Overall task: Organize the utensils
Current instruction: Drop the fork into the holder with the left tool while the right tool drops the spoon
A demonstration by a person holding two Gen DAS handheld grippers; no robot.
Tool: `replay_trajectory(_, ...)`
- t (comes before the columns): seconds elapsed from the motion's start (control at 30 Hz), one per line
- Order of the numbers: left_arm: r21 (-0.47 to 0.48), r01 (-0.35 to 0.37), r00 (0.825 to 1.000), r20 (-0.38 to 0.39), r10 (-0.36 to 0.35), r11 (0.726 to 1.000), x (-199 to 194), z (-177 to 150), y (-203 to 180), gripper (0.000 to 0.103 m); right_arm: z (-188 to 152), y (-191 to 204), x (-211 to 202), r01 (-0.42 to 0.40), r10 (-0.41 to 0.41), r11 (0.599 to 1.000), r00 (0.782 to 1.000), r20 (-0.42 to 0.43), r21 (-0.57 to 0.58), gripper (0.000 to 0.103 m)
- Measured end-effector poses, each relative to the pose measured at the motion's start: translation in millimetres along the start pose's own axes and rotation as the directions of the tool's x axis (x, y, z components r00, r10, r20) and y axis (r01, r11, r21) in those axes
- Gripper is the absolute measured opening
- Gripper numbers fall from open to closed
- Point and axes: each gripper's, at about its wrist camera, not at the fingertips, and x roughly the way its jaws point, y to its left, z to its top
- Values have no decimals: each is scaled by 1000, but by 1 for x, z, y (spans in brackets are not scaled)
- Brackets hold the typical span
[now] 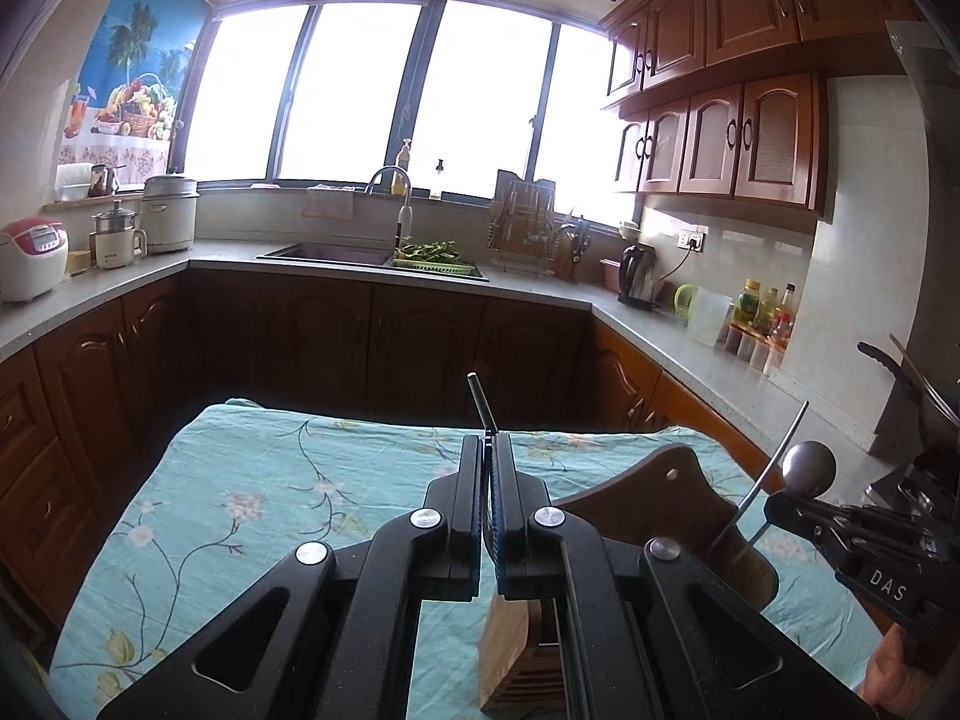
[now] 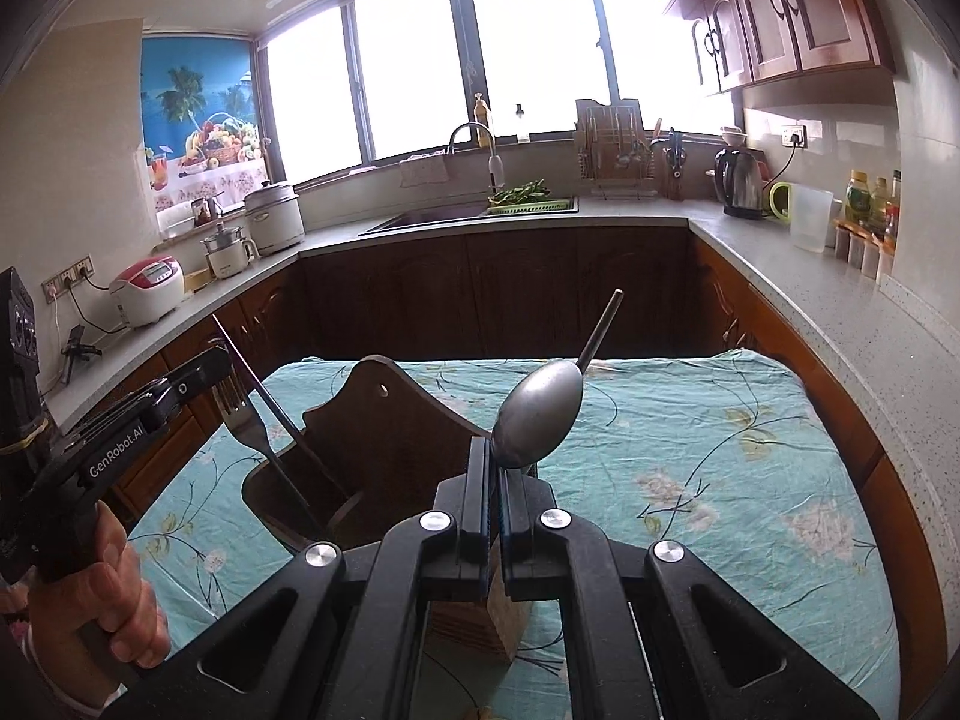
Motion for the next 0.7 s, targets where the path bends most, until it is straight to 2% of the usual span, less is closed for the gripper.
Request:
replay_trajectory(0.23,19,47,999,-9,-47,999,-2,-1,11,2,-12,-6,10,-18,19,1000,999,-49,20,3)
replay_trajectory(0.37,28,87,995,-53,-85,996,6,-1,12,4,-9,-7,10,-29,31,999,998,-50,33,2)
replay_trajectory(0.7,25,84,994,-69,-82,996,10,14,20,5,-6,-12,12,-48,51,997,997,-54,57,3)
